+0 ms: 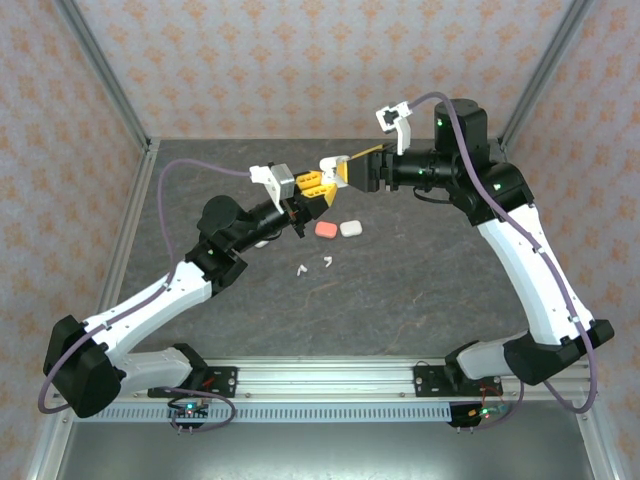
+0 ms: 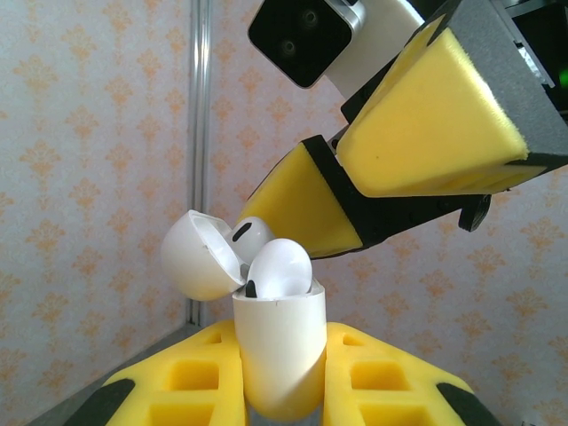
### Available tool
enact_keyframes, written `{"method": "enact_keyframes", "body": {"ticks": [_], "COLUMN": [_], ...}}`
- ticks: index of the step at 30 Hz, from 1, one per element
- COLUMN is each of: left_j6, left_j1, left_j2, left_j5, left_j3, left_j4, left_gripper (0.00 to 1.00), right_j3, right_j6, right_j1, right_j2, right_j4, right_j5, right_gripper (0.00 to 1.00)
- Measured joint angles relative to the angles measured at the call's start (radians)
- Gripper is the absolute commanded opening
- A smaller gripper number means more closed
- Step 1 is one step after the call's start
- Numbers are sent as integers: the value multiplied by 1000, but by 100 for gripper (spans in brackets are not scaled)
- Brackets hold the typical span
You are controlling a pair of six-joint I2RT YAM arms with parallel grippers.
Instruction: Insert the wireless bluetooth earbuds into the charging case
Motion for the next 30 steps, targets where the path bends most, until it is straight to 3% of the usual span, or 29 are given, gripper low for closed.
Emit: {"method": "enact_keyframes", "body": {"ticks": [18, 23, 30], "left_j6": [-8, -8, -7], "left_j1": [0, 0, 0], "left_j2": [0, 0, 2], "left_j5": [5, 6, 12], "left_j3": [0, 0, 0], "left_j4": [8, 7, 7], "left_gripper": [0, 0, 0], "right_j3": [0, 0, 0], "right_j6": [-24, -39, -60], "right_j1": [13, 13, 15], "right_j2": [1, 0, -16], "right_j4": [0, -1, -8], "right_j5": [-18, 22, 148], "right_gripper": [63, 64, 73]}}
